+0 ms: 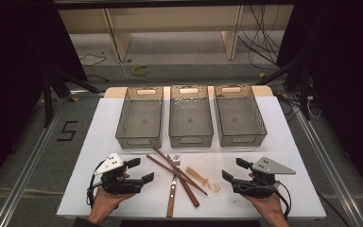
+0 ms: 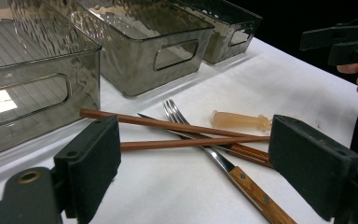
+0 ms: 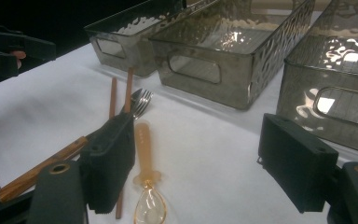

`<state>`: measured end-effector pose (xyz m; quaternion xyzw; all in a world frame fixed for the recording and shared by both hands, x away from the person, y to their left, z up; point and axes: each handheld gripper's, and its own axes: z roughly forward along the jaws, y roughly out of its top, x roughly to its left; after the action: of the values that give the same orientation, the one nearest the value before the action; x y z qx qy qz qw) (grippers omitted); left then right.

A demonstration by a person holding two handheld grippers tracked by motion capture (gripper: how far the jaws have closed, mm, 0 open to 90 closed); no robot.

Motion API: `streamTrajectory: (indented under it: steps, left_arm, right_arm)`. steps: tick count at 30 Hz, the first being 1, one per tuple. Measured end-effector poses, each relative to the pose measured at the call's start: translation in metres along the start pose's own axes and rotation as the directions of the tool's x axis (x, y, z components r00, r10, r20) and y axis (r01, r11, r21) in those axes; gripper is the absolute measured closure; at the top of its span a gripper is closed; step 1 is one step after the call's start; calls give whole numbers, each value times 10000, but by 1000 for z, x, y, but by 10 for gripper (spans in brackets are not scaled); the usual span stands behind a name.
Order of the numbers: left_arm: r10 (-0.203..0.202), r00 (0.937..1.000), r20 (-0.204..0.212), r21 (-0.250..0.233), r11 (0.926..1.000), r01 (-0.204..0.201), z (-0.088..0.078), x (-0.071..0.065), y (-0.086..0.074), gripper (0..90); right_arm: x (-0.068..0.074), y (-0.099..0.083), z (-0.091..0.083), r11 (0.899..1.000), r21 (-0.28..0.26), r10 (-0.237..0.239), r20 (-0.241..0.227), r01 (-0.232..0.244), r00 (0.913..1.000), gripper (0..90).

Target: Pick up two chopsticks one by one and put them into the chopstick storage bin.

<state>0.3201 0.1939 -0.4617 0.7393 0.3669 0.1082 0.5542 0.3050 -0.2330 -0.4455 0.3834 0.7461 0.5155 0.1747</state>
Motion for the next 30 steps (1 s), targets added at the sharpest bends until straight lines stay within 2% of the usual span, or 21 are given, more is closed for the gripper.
streamTrajectory:
  steps: [7,10,12,13,14,16,19,20,21,22,24,25,29,30]
  left_arm:
    - [74,10000,19,271,9996,-75,3,1,2,167]
    - [345,9994,17,663,9972,-346,7,1,5,167]
    - [574,9984,-25,977,9936,-568,8,0,6,164]
    - [776,9970,-31,1281,9888,-766,10,-1,8,164]
    - [776,9970,-31,1281,9888,-766,10,-1,8,164]
    - [986,9951,-26,1473,9843,-971,11,-2,10,173]
    - [1470,9891,-124,1803,9733,-1424,13,-3,13,176]
    - [1900,9817,-147,2072,9610,-1829,15,-3,15,189]
    - [1900,9817,-147,2072,9610,-1829,15,-3,15,189]
    - [2023,9792,-148,2127,9575,-1946,15,-3,16,190]
    - [2422,9701,-162,2280,9456,-2323,18,-4,19,193]
    - [2487,9685,-130,2299,9434,-2392,19,-5,20,200]
    - [3233,9463,-37,2664,9124,-3107,28,-7,24,208]
    - [3450,9386,50,2796,9007,-3326,30,-8,24,209]
  right_arm:
    - [-2,0,0,10000,50,74,-71,-73,9999,282]
    - [-3,0,-1,10000,15,83,-74,-83,9999,284]
    - [-5,0,-2,9999,-5,162,-107,-162,9998,285]
    - [-5,0,-2,9999,6,171,-107,-171,9998,284]
    - [-5,0,-2,9999,6,171,-107,-171,9998,284]
    - [-5,-1,-2,9997,86,237,-137,-236,9996,284]
    - [-5,0,-1,9998,45,198,-152,-198,9997,284]
    - [-4,1,-1,9998,47,182,-171,-181,9997,284]
    - [-4,1,-1,9998,47,182,-171,-181,9997,284]
    - [-3,1,-1,9998,67,162,-191,-160,9997,285]
    - [-3,1,-1,9999,108,122,-215,-119,9997,285]
    - [-3,0,0,9999,116,128,-194,-125,9997,286]
    - [-3,1,-1,9997,109,221,-228,-219,9995,286]
    - [-3,1,-1,9997,120,224,-244,-221,9995,286]
